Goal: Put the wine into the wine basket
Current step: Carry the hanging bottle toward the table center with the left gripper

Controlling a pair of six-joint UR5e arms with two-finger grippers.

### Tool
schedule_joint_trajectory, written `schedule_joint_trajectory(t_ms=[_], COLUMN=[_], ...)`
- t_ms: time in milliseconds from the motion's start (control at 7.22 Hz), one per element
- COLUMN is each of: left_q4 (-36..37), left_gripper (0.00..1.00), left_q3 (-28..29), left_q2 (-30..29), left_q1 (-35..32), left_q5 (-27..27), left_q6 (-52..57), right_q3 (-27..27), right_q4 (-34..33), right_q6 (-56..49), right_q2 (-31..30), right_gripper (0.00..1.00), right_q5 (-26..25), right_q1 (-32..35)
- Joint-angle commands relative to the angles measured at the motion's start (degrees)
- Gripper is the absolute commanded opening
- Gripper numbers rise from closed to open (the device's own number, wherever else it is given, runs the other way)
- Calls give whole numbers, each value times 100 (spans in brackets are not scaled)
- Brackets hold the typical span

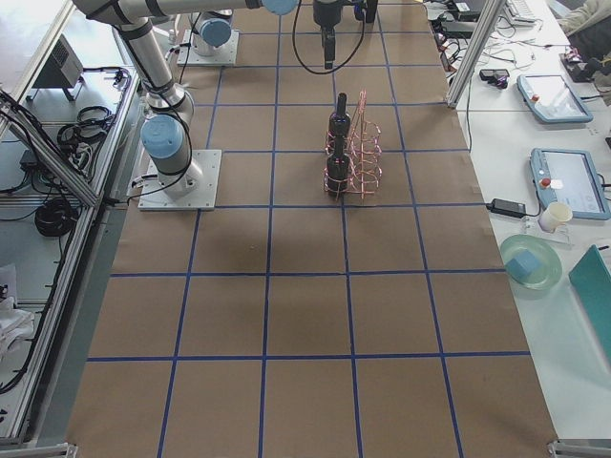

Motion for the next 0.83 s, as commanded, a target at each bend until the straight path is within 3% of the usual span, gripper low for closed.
schedule_joint_trajectory(t_ms=[0, 693], left_q4=[54, 133], left_gripper=[100, 98], left_q3=[103, 86], left_q2=[-243, -420], left_q1=[41, -20], left_q5=[-141, -282], left_q6=[243, -336], right_q3=[7, 43], right_q4=[-58, 302], right_q6=[165, 96], right_q2=[-16, -60], right_gripper=[100, 100], right_q5=[-19, -29], right_q1=[18, -53])
